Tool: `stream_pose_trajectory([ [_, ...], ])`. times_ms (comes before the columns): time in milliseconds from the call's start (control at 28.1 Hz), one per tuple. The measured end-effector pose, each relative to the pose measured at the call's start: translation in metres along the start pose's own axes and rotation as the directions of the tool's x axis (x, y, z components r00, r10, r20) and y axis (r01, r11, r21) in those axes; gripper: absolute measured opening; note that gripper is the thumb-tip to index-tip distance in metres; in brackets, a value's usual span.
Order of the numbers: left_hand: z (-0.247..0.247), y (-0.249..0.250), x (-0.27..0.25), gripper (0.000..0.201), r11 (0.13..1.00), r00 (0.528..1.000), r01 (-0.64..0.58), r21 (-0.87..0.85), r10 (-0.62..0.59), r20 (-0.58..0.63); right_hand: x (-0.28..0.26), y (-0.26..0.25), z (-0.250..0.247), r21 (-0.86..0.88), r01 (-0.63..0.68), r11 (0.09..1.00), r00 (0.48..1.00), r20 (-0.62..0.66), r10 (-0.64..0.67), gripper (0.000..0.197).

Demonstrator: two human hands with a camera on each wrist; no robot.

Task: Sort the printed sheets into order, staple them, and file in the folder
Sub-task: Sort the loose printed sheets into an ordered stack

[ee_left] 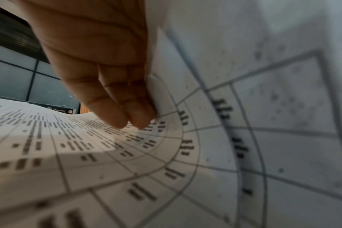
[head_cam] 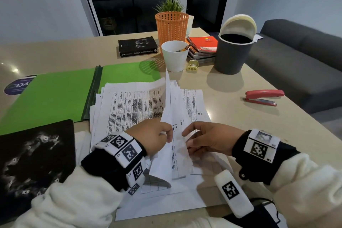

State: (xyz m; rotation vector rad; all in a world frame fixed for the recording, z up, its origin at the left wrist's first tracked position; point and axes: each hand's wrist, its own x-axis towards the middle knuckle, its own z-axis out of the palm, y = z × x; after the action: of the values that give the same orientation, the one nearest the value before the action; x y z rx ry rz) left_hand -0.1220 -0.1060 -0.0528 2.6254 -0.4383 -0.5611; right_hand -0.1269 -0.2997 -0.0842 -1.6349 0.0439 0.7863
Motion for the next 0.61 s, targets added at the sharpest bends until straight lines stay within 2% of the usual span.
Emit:
stream_pose_trajectory([
  [214,0.0007,-0.0001,0.0007,0.027,1.0,0.997,0.031,0.007,-0.03,-0.066,0.0047,0.003,0.0007,-0.088,-0.038,0.995,0.998,-0.046,0.034,0.017],
  [321,0.0013,-0.0016,0.0008,0.027,0.999,0.996,0.044,-0.014,-0.045,-0.072,0.0056,0.004,0.0005,-0.05,-0.05,0.998,0.998,-0.044,0.048,0.019],
  [463,0.0009,-0.005,0.0027,0.028,0.998,0.996,0.049,-0.046,-0.053,-0.071,0.0048,0.0018,0.0006,-0.086,-0.057,0.995,0.998,-0.018,0.055,0.025],
  [606,0.002,-0.0075,0.0039,0.026,0.998,0.995,0.061,-0.023,-0.063,-0.076,0.0007,-0.0029,0.0029,-0.186,-0.006,0.983,0.999,0.049,0.016,0.03],
])
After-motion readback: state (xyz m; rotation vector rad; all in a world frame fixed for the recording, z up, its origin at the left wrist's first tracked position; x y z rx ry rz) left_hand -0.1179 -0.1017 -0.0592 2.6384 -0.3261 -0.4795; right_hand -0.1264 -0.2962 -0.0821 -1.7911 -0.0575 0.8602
